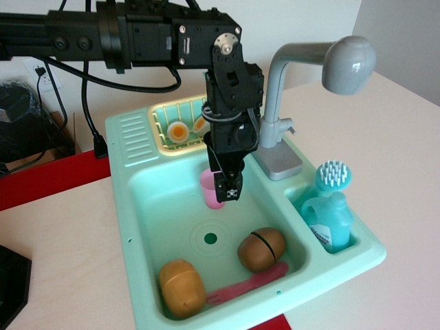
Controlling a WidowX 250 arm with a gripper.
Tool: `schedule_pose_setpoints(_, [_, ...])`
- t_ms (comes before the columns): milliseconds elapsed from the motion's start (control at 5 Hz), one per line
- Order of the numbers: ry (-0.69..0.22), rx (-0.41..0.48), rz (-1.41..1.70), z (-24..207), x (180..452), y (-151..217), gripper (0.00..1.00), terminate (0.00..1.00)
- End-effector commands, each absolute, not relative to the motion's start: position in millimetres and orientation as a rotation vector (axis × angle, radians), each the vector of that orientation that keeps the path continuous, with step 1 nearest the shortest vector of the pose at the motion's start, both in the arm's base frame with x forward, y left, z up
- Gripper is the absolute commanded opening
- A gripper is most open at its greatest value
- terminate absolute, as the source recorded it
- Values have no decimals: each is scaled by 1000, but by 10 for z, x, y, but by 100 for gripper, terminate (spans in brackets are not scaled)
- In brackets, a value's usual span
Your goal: Put cup from sink to drying rack
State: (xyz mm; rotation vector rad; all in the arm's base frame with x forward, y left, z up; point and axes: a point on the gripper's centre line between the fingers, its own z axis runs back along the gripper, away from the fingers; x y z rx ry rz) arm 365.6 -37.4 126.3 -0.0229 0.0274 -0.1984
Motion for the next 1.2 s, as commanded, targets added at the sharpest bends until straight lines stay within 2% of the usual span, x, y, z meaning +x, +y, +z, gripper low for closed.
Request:
schedule_pose_setpoints(0, [27, -23, -198, 1263, 3656, -374, 100, 0])
schedule_pose_setpoints(400, [46, -23, -198, 1147, 3630, -374, 100, 0])
schedule_pose_setpoints(800, [87, -16, -203, 936, 3564, -399, 100, 0])
schedule_pose_setpoints(1000, [67, -22, -191, 890, 3519, -389, 100, 0])
